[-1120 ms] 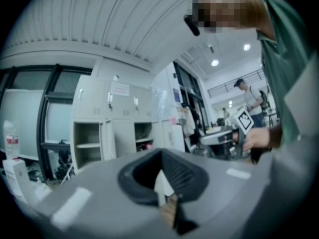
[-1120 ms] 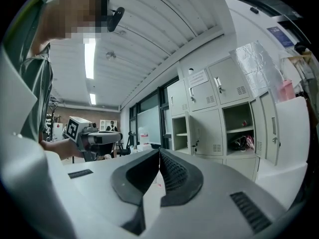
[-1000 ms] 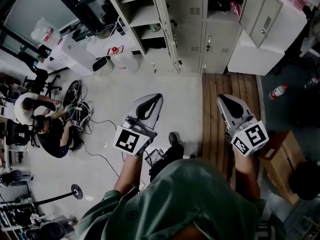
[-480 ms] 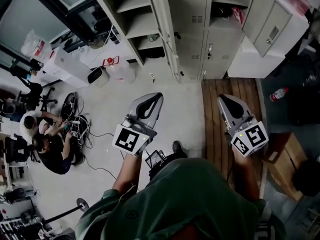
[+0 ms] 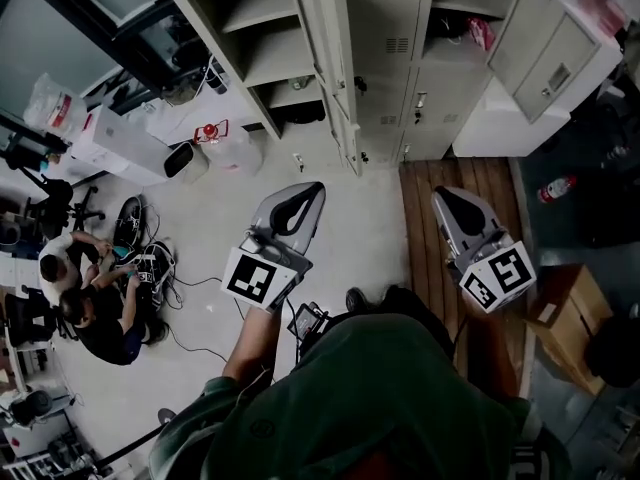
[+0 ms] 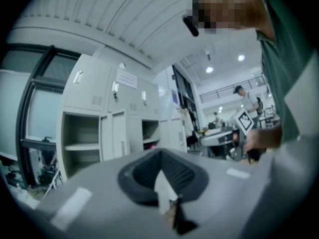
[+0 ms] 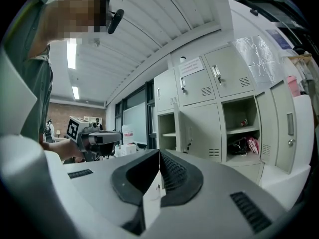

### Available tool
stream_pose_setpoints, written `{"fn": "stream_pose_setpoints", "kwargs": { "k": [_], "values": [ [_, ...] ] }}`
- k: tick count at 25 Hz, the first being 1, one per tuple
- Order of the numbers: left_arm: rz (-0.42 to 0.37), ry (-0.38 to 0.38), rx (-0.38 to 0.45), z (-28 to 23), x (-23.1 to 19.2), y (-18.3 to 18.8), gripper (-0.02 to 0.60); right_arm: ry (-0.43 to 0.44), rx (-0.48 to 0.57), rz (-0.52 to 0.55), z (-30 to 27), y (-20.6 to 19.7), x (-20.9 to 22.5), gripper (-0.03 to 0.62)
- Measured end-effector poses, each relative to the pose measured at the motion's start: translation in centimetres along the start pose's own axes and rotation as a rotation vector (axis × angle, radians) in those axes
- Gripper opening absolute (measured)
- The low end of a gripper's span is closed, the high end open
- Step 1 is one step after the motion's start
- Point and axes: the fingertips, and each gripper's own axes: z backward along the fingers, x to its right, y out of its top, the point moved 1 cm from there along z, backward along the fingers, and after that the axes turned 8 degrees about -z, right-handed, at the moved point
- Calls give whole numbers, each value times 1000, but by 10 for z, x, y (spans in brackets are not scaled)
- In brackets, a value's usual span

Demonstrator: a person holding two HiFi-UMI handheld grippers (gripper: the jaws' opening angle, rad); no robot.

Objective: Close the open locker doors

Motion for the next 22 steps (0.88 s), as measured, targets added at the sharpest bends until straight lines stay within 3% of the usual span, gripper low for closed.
{"fn": "stream_pose_setpoints", "kwargs": {
  "k": [22],
  "values": [
    [-4,163,-51,-119,-96,-26,-2,225,-52,3,-150,26,113,5]
  ]
}}
